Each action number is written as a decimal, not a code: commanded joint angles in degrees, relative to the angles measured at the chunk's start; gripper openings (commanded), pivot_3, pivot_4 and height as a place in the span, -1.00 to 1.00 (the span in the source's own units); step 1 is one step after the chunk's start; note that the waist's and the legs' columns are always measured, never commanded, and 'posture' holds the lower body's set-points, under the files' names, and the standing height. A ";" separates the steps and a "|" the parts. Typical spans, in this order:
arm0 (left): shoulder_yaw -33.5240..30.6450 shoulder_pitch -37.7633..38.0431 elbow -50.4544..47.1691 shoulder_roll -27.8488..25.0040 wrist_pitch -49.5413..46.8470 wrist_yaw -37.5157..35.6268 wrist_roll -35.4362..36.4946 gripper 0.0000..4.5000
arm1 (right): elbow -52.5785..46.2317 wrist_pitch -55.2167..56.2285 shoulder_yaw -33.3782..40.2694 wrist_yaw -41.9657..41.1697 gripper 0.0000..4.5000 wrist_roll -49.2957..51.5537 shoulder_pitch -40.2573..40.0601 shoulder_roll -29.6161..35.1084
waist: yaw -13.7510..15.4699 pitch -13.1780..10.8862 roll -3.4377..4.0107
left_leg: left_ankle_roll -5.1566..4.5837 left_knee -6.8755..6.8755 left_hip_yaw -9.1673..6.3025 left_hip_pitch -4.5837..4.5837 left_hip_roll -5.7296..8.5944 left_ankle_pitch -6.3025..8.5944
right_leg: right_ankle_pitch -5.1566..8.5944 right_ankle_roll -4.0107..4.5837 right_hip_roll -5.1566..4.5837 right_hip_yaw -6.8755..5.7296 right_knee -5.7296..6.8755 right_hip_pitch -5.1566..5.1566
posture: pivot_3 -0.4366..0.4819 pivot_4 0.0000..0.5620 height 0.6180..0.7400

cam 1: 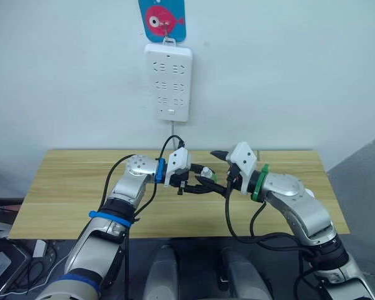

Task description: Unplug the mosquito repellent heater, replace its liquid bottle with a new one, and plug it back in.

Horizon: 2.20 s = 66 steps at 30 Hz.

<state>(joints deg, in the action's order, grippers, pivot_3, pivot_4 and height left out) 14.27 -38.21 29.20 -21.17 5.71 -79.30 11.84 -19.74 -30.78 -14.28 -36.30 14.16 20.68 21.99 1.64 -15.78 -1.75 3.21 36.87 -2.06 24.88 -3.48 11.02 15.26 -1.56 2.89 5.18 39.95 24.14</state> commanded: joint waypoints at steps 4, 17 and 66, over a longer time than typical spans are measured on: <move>-0.95 -0.46 -1.11 0.06 0.66 0.27 0.10 -0.01 | -5.79 -1.00 9.04 -3.92 0.98 4.51 -4.33 7.54 | 0.11 0.00 0.00 | 0.00 0.00 0.01 0.01 0.03 0.00 | 0.00 0.00 -0.03 0.02 -0.03 -0.01 | 0.34 -0.29 1.00; -1.02 -1.10 -0.42 0.34 0.97 0.11 -0.09 -0.01 | -12.60 -9.40 10.00 -4.30 0.82 15.90 -4.86 7.77 | -0.49 0.01 0.01 | -0.01 0.02 -0.03 -0.05 -0.02 0.00 | 0.00 0.00 0.06 0.02 0.04 -0.02 | 0.32 -0.30 1.00; -6.05 9.34 -10.25 -4.05 -4.44 9.75 0.73 -0.01 | 21.68 20.39 7.90 20.39 -0.94 -6.47 -5.51 -6.33 | -0.27 0.09 0.01 | -0.01 -0.01 0.20 -0.04 0.01 0.00 | -0.01 -0.01 -0.06 0.19 0.03 0.06 | 0.43 -0.18 1.00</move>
<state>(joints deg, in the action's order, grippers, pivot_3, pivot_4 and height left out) 9.34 -29.42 22.58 -24.59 2.29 -70.15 11.29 -1.38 -17.29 -7.04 -17.42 9.98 14.03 16.40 1.37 -15.68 -1.75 3.20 36.86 -1.85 24.82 -3.48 11.02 15.25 -1.58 2.85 5.39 39.99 24.20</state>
